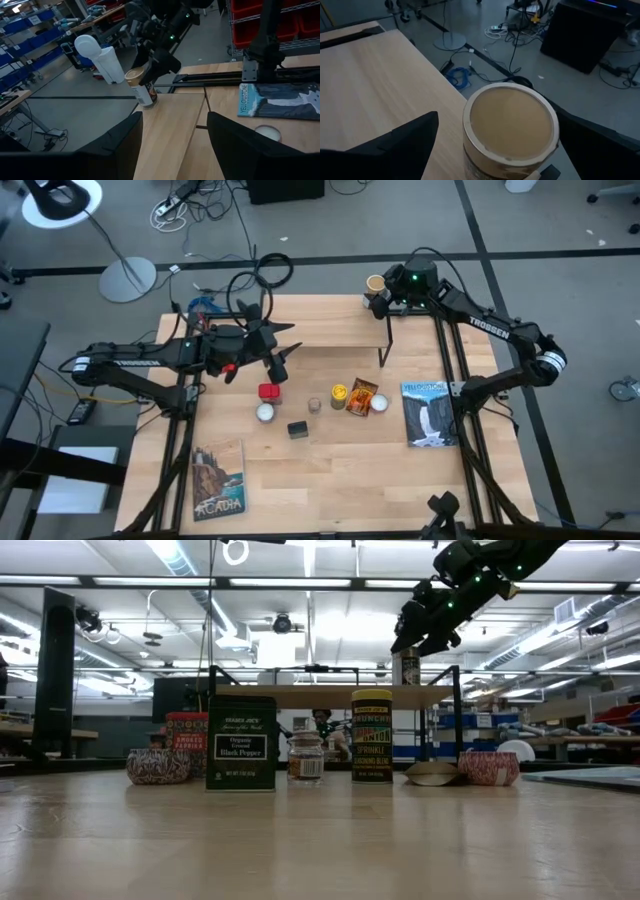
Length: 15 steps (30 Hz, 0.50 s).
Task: Shelf spices
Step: Remove the gold seasoning bottle from the shelf
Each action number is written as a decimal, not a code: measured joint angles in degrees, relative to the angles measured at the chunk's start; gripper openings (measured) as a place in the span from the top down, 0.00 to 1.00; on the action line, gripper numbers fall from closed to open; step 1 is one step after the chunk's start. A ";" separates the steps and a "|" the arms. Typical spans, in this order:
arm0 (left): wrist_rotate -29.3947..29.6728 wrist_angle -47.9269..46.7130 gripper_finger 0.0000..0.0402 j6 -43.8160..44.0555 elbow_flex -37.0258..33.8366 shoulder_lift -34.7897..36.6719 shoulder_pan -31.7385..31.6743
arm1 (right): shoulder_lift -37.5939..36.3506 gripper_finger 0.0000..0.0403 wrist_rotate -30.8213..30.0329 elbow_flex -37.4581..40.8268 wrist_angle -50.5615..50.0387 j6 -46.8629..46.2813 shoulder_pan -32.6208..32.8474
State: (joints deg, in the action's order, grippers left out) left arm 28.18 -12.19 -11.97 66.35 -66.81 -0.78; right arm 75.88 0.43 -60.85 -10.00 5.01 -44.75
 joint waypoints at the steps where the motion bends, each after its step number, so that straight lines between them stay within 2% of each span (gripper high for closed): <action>1: 0.00 0.00 0.44 0.00 0.00 0.00 0.00 | 0.00 0.01 0.08 0.01 -0.05 0.01 0.00; 6: 0.00 0.00 0.44 0.01 0.00 0.00 0.01 | 0.00 0.07 0.28 0.01 -0.13 0.03 0.00; 15: 0.00 0.02 0.44 0.04 0.00 0.00 0.00 | 0.00 0.26 0.87 0.01 -0.50 -0.42 -0.02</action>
State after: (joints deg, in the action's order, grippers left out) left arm 28.18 -12.16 -11.92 66.35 -66.81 -0.78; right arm 75.88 1.30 -60.84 -10.50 4.58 -44.77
